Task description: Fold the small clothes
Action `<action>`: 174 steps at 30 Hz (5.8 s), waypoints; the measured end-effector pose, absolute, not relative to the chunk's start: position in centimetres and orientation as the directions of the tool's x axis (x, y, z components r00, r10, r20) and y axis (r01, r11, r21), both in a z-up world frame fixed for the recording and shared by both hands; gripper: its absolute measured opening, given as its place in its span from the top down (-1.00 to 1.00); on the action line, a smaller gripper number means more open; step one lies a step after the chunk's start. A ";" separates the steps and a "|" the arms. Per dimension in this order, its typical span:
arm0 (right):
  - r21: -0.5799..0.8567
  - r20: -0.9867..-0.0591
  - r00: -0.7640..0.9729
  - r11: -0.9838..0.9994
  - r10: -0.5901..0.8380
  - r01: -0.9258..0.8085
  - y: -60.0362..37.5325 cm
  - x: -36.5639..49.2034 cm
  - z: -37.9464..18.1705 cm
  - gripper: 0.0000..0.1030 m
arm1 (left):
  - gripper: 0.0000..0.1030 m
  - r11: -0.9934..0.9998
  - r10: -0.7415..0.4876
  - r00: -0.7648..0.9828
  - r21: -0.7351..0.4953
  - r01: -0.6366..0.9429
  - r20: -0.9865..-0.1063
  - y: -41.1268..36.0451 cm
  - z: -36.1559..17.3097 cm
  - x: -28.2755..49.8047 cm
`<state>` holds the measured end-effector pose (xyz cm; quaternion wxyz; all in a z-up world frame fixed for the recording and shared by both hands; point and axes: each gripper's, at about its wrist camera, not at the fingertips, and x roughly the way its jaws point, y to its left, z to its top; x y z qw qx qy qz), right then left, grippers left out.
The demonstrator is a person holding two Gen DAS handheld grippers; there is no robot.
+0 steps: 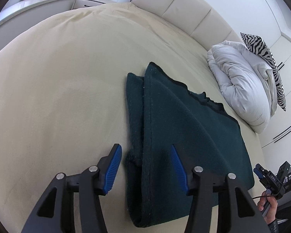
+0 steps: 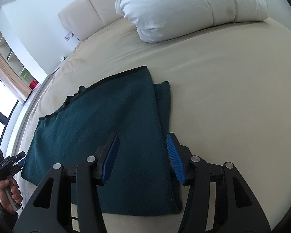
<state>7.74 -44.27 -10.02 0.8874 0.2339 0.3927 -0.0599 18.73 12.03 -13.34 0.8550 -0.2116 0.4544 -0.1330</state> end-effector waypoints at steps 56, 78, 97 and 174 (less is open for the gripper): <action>0.335 -0.790 0.609 0.880 0.069 0.336 -44.4 1.1 -13.4 0.91 | 0.84 0.894 -0.404 0.546 -0.443 0.066 -0.734 13.1 -14.3 14.1; 0.466 -0.677 0.679 0.879 0.283 0.098 -37.6 14.5 -9.5 0.65 | 0.12 0.965 -0.247 0.594 -0.253 0.076 -0.766 8.0 -12.3 21.3; 0.650 -0.596 0.780 0.684 0.190 0.331 -46.1 13.8 -14.5 0.64 | 0.19 0.979 -0.204 0.710 -0.136 0.152 -0.674 5.9 -8.9 17.2; 0.736 -0.661 0.552 0.583 0.509 0.344 -49.9 16.2 -16.7 0.11 | -0.14 0.936 -0.353 0.509 -0.296 0.191 -0.785 1.1 -13.2 20.7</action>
